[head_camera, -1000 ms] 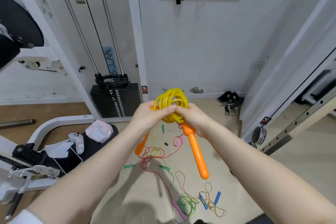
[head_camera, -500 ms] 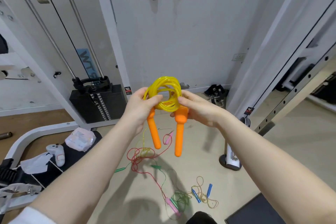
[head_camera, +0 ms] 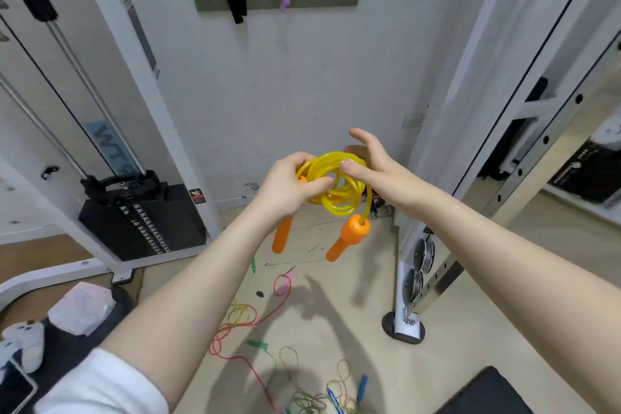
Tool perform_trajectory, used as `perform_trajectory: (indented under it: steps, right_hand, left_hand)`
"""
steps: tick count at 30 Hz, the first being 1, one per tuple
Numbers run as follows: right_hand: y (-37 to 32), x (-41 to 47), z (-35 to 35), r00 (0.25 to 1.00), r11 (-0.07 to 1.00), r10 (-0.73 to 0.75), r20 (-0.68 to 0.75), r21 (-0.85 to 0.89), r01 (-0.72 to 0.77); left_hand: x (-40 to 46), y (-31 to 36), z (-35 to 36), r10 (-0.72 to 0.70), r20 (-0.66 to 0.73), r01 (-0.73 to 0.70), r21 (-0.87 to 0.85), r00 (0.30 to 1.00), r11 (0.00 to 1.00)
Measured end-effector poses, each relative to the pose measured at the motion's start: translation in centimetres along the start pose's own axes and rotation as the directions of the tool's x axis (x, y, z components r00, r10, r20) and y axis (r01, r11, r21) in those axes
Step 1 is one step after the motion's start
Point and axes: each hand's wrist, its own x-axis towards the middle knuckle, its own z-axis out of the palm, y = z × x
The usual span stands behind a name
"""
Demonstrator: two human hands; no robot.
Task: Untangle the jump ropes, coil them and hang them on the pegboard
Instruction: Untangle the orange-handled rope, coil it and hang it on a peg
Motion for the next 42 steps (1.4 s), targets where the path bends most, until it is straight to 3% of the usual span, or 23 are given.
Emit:
perform_trajectory:
  steps: [2, 6, 8, 12, 16, 19, 23, 31, 37, 42]
  right_hand:
    - [-0.4, 1.1, -1.6, 0.988, 0.971, -0.133, -0.074, -0.212, 0.115]
    - [0.3, 2.8, -3.7, 0.956, 0.810, -0.256, 0.147, -0.508, 0.294]
    - [1.3, 3.7, -4.4, 0.950, 0.781, -0.255, 0.180, -0.540, 0.312]
    - [3.0, 6.0, -6.9, 0.977, 0.913, -0.189, 0.103, -0.348, 0.213]
    - [3.9, 9.6, -8.8, 0.989, 0.991, -0.113, 0.094, 0.076, 0.107]
    - [4.6, 13.8, -10.5, 0.984, 0.919, -0.065, 0.165, 0.395, -0.005]
    - [5.2, 21.7, -13.0, 0.994, 0.792, -0.043, 0.103, 0.610, -0.029]
    - [0.8, 39.3, -19.4, 0.997, 0.711, 0.026, -0.069, 0.703, 0.030]
    - [-1.5, 48.9, -23.3, 0.969, 0.887, 0.004, -0.248, 0.449, 0.111]
    - [-2.7, 55.8, -25.5, 0.940, 0.925, -0.065, -0.336, 0.333, 0.183]
  left_hand:
    - [1.5, 0.5, 1.0, 0.033, 0.034, -0.036, 0.100, 0.999, 0.994]
    - [4.1, 1.2, 2.8, 0.021, 0.018, -0.023, 0.125, 1.000, 0.992]
    - [5.0, 1.3, 3.0, -0.016, 0.022, 0.014, 0.084, 1.000, 0.996]
    - [7.9, 1.7, 2.8, -0.066, 0.107, 0.064, 0.017, 0.992, 0.998]
    - [12.3, 1.7, 3.5, -0.092, 0.119, 0.110, -0.152, 0.989, 0.982]
    - [16.8, 1.4, 3.8, -0.096, 0.111, 0.125, -0.294, 0.989, 0.948]
    - [25.1, 1.0, 3.4, -0.054, 0.121, 0.095, -0.367, 0.991, 0.925]
    - [45.0, 2.8, -0.5, 0.073, 0.058, -0.050, -0.329, 0.996, 0.943]
    - [55.1, 2.6, -1.8, 0.129, 0.010, -0.117, -0.357, 0.992, 0.927]
    - [62.2, 2.9, -3.2, 0.191, -0.069, -0.203, -0.293, 0.979, 0.934]
